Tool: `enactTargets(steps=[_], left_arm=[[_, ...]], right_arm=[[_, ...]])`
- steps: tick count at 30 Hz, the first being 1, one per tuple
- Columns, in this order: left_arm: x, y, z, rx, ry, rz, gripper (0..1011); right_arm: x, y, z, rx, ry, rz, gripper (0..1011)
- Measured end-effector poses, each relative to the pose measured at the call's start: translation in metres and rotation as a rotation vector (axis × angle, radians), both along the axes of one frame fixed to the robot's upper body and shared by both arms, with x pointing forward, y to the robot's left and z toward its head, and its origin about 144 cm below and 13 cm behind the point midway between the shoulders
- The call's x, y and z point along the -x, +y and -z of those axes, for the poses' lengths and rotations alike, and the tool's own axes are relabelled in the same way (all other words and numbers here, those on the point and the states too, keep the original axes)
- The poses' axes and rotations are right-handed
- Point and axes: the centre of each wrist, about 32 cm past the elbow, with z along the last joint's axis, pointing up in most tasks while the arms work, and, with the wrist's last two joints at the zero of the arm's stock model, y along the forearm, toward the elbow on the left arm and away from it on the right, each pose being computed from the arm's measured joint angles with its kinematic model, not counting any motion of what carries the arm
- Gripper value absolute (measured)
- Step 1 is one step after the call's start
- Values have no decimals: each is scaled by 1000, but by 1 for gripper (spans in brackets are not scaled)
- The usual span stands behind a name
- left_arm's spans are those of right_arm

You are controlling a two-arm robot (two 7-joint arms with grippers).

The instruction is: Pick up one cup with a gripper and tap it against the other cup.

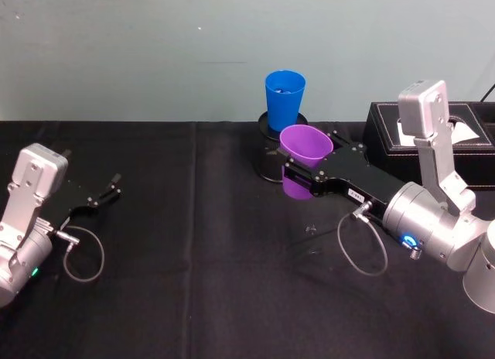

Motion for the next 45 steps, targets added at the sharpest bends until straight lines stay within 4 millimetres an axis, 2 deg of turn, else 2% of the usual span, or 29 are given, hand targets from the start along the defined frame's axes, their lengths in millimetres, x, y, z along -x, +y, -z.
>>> enactTargets(steps=[45], left_arm=[[0,0,0,0,0,0,1000]], right_arm=[[0,0,0,0,0,0,726]])
